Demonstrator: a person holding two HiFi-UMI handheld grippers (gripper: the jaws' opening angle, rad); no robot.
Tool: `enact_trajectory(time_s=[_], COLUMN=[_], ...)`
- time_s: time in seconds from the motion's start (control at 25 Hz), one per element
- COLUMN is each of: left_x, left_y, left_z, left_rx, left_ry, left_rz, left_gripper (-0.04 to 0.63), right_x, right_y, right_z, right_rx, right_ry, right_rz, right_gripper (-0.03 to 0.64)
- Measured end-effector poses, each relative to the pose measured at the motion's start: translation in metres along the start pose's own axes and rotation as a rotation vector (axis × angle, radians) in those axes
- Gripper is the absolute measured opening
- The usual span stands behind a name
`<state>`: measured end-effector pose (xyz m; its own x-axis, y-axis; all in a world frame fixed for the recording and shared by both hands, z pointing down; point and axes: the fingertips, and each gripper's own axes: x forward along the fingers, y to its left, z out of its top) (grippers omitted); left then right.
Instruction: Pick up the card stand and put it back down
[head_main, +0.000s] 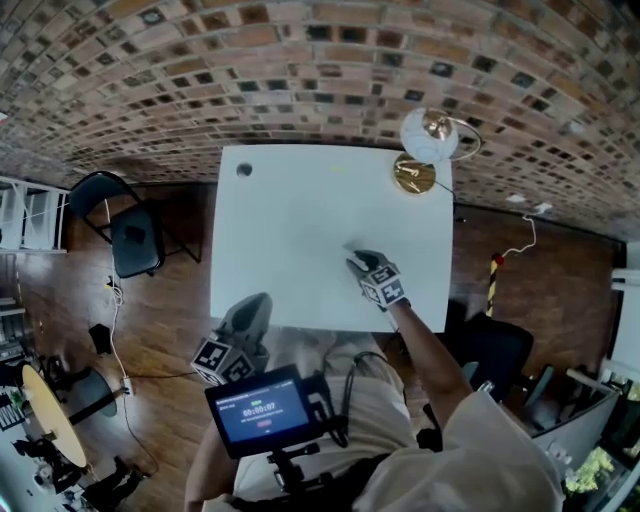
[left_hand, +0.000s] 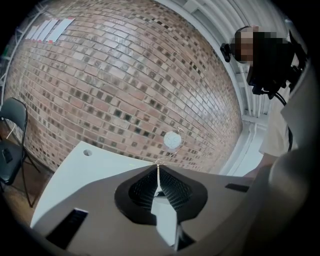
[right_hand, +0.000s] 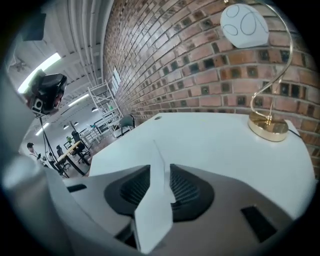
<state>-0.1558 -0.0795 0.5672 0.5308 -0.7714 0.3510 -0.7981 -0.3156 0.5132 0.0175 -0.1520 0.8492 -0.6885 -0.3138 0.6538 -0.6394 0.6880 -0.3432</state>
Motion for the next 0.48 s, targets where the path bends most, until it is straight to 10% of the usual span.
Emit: enact_trajectory(time_s=[0.48], left_x=[-0.007], left_y=[0.003], left_z=[0.003], left_rx=[-0.003], left_ry=[-0.016], left_rz=[0.020], left_gripper=[0.011], right_x=[0.000], right_y=[0.005], right_z=[0.010], right_rx=[0.009], right_ry=[-0.043], right_rz=[-0.018], right_gripper=[0.028])
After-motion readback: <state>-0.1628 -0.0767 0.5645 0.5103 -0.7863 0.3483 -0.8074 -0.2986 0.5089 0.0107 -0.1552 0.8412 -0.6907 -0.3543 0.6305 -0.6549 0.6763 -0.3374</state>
